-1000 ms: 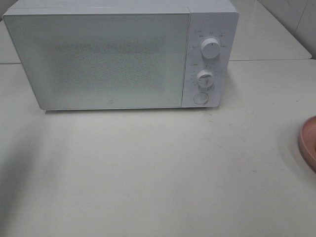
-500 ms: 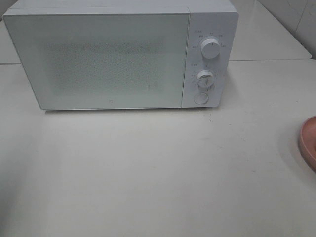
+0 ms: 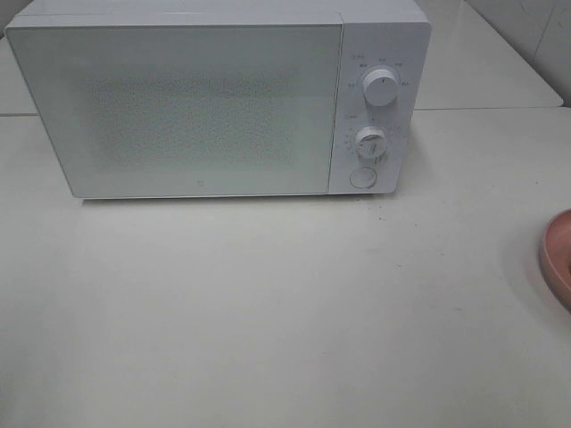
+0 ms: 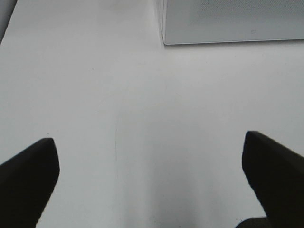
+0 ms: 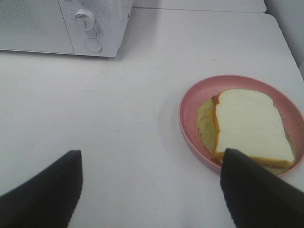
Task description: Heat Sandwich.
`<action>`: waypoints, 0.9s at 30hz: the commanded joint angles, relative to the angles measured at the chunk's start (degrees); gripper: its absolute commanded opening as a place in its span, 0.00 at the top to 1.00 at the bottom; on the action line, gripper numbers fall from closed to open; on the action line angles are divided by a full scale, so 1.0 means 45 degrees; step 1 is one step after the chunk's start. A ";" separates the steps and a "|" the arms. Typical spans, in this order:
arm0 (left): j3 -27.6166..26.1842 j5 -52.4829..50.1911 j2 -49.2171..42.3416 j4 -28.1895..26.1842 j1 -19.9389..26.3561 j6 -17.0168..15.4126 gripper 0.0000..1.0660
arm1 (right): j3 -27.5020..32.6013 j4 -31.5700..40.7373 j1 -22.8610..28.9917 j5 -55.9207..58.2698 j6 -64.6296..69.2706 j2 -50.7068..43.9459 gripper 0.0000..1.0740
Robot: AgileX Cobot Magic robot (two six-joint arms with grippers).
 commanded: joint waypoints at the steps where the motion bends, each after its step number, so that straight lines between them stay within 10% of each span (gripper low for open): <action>1: 0.0166 0.0802 -0.0497 -0.0051 0.0038 -0.0255 0.05 | 0.0013 -0.0038 0.0025 -0.0127 -0.0038 -0.0344 0.29; 27: 0.0458 0.1120 -0.3985 0.0000 0.0038 -0.0331 0.05 | 0.0013 -0.0038 0.0025 -0.0127 -0.0025 -0.0344 0.29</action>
